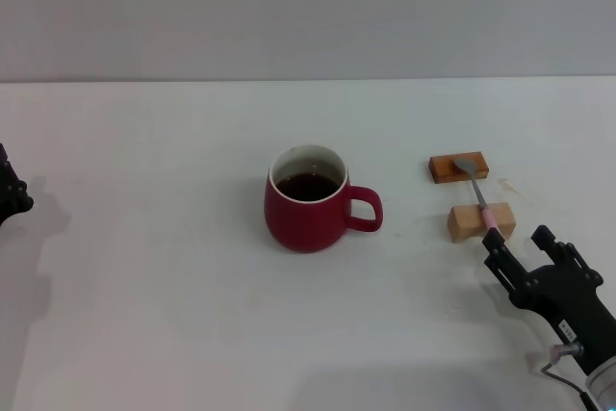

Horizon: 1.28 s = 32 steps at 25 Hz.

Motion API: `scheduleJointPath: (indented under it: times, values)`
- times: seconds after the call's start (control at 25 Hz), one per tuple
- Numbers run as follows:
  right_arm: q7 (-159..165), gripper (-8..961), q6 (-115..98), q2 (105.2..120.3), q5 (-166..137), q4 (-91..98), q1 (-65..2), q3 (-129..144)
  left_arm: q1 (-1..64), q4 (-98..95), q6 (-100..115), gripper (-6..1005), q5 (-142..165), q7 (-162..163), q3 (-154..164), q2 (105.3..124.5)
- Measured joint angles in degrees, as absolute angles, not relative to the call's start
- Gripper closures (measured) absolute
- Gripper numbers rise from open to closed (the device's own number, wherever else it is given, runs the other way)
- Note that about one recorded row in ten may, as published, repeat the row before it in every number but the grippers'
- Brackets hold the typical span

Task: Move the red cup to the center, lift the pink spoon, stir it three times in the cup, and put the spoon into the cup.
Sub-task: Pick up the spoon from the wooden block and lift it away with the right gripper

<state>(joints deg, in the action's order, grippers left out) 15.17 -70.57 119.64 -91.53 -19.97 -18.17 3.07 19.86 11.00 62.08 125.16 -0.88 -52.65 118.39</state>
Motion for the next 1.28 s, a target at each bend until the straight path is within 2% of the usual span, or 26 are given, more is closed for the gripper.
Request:
scheduleJointPath:
  times: [1.0,1.28]
  values:
    - [15.2,210,-67.0,119.61,-91.3,-20.2,-20.4,3.0,19.9,10.5,62.4,1001,125.2,-0.9,-52.6,118.39]
    - [15.2,255,-66.9,119.62,-91.4,-20.3,-20.5,2.7,19.9,10.5,62.4,1001,125.2,-0.9,-52.6,118.33]
